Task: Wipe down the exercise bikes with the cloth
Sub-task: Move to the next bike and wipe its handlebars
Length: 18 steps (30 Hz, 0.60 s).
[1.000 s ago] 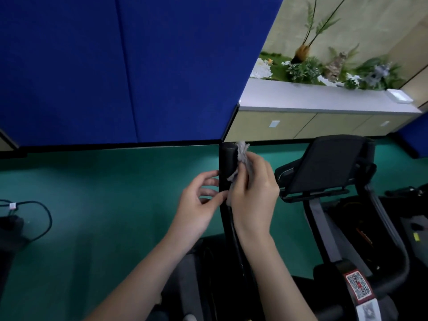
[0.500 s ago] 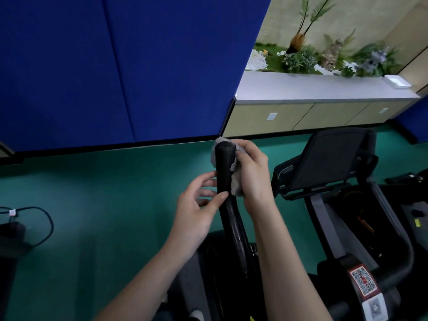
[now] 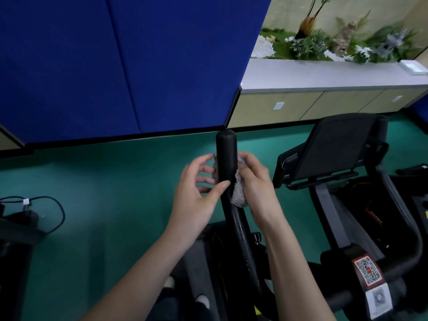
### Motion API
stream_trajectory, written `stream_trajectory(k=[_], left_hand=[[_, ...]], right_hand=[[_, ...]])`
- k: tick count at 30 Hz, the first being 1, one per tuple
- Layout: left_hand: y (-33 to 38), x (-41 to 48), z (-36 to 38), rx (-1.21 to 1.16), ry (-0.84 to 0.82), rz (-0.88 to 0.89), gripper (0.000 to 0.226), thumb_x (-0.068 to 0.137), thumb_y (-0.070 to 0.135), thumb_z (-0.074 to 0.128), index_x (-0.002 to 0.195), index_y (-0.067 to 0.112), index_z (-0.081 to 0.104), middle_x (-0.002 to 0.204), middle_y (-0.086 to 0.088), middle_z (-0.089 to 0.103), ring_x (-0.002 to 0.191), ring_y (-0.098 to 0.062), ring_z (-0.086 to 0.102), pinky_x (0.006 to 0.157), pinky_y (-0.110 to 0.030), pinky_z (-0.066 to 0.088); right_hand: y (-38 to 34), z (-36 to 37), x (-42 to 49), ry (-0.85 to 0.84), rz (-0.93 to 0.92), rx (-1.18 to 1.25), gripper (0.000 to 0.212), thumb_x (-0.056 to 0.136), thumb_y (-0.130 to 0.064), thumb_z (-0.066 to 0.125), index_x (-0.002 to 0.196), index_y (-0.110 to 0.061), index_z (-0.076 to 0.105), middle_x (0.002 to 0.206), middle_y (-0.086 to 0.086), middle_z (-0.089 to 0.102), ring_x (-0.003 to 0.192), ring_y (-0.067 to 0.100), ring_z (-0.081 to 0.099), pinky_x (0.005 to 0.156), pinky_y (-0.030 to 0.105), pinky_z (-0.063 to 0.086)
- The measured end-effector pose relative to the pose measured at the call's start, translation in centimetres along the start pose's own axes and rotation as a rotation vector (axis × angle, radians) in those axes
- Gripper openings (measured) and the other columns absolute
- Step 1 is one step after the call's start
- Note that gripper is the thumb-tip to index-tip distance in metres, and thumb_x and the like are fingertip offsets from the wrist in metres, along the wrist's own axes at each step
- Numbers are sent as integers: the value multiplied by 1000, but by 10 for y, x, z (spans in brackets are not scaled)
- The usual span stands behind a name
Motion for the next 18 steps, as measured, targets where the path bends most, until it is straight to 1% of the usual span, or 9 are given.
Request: stream_trajectory(k=[2, 4, 5, 7, 9, 11, 13, 16, 18], left_hand=[[8, 2, 1, 62, -40, 61, 58, 79, 9, 73, 116, 45, 47, 105, 9, 54, 88, -9, 59, 84, -32, 51], [16, 3, 1, 157, -72, 133, 56, 82, 14, 70, 120, 45, 44, 109, 16, 52, 93, -4, 57, 87, -29, 50], [19, 3, 0, 220, -90, 175, 54, 84, 18, 68, 126, 40, 44, 112, 17, 50, 98, -2, 55, 88, -26, 48], [26, 2, -2, 411, -122, 297, 54, 89, 28, 62, 138, 27, 40, 124, 12, 47, 111, -2, 50, 98, -24, 42], [37, -2, -3, 685, -121, 504, 57, 93, 34, 56, 144, 17, 35, 139, 3, 41, 126, -13, 42, 108, -31, 34], [47, -11, 1, 898, -142, 735, 57, 93, 32, 56, 143, 12, 38, 147, -5, 38, 133, -23, 38, 109, -38, 31], [48, -21, 10, 1018, -228, 913, 51, 94, 31, 56, 140, 12, 44, 150, -6, 36, 138, -24, 33, 108, -39, 28], [42, -30, 22, 1125, -361, 1038, 45, 96, 30, 50, 138, 15, 47, 153, -2, 33, 143, -22, 25, 114, -40, 23], [43, -30, 26, 1146, -415, 1063, 42, 96, 29, 49, 135, 15, 51, 152, -2, 34, 144, -22, 23, 116, -42, 19]], right_hand=[[1, 0, -6, -9, 4, -63, 25, 99, -14, 38, 110, -18, 60, 101, 5, 70, 100, 21, 64, 94, 42, 49], [1, -2, -13, -4, -12, -138, 26, 100, -11, 37, 112, -19, 59, 100, 0, 69, 96, 12, 63, 89, 29, 49], [-1, -3, -17, 1, -26, -190, 25, 100, -10, 38, 112, -19, 58, 98, -2, 68, 90, 6, 61, 82, 21, 47], [-3, -7, -26, 18, -47, -297, 25, 98, -9, 40, 111, -22, 58, 95, -5, 67, 83, 0, 58, 71, 10, 41], [-2, -12, -39, 41, -60, -345, 25, 96, -7, 44, 109, -22, 60, 93, -8, 68, 85, -3, 58, 69, 4, 39], [-1, -19, -55, 64, -78, -373, 23, 93, -6, 50, 104, -21, 63, 87, -12, 69, 83, -6, 60, 69, 4, 39], [4, -27, -70, 96, -77, -402, 21, 91, -7, 54, 99, -22, 66, 82, -12, 69, 79, -2, 63, 69, 10, 43], [7, -40, -87, 208, -95, -411, 19, 90, -10, 57, 98, -23, 67, 86, -11, 70, 83, 1, 64, 75, 20, 48], [-7, -47, -92, 337, -190, -397, 21, 87, -11, 55, 102, -20, 68, 95, -9, 68, 91, -4, 61, 82, 14, 46]])
Point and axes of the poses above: each hand's wrist, its own x-axis towards the middle knuckle, its own z-axis out of the palm, y = z × x, the point moved 9 cm from there along x, towards the middle knuckle
